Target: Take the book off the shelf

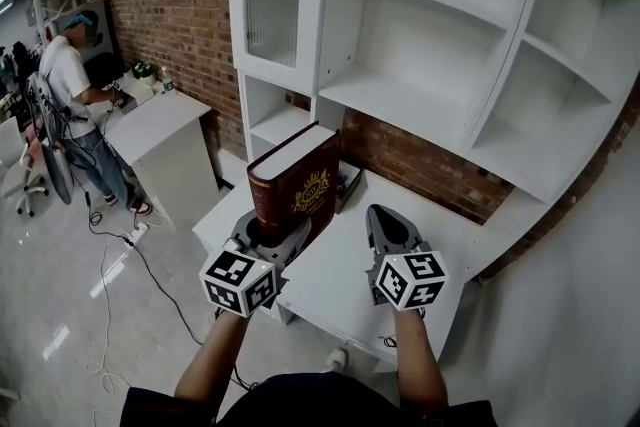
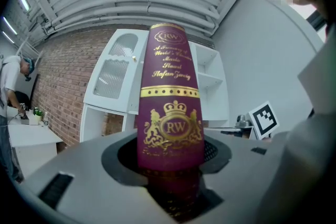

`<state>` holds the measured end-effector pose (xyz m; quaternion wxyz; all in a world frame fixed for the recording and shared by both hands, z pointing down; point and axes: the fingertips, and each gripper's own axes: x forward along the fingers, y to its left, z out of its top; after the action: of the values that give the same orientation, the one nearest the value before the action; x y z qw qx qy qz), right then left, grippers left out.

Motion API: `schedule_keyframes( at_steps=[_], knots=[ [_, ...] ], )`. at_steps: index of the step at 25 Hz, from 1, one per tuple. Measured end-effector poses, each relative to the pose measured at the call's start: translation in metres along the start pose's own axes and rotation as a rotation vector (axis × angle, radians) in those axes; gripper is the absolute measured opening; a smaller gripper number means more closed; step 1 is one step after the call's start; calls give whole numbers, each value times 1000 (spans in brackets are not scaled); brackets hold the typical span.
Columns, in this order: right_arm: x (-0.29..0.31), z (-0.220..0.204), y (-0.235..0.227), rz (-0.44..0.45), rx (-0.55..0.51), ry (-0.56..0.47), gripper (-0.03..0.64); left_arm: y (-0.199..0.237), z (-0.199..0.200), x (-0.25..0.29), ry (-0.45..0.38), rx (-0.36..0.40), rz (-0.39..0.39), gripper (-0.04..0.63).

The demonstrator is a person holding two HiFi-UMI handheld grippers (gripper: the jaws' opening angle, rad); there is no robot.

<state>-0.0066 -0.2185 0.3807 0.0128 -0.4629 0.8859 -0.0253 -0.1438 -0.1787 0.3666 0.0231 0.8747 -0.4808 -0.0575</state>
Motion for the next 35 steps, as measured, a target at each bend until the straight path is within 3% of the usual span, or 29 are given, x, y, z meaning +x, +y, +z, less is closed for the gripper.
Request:
schedule_keyframes(
  at_steps=[20,35],
  knots=[
    [-62,-3,53,-21,-28,-16,20,-35,-12,-68,-5,-23,-33,236],
    [-79,7,65,-18,-49,-34,20,-47,-4,-77,-20,-22,-45,236]
  ],
)
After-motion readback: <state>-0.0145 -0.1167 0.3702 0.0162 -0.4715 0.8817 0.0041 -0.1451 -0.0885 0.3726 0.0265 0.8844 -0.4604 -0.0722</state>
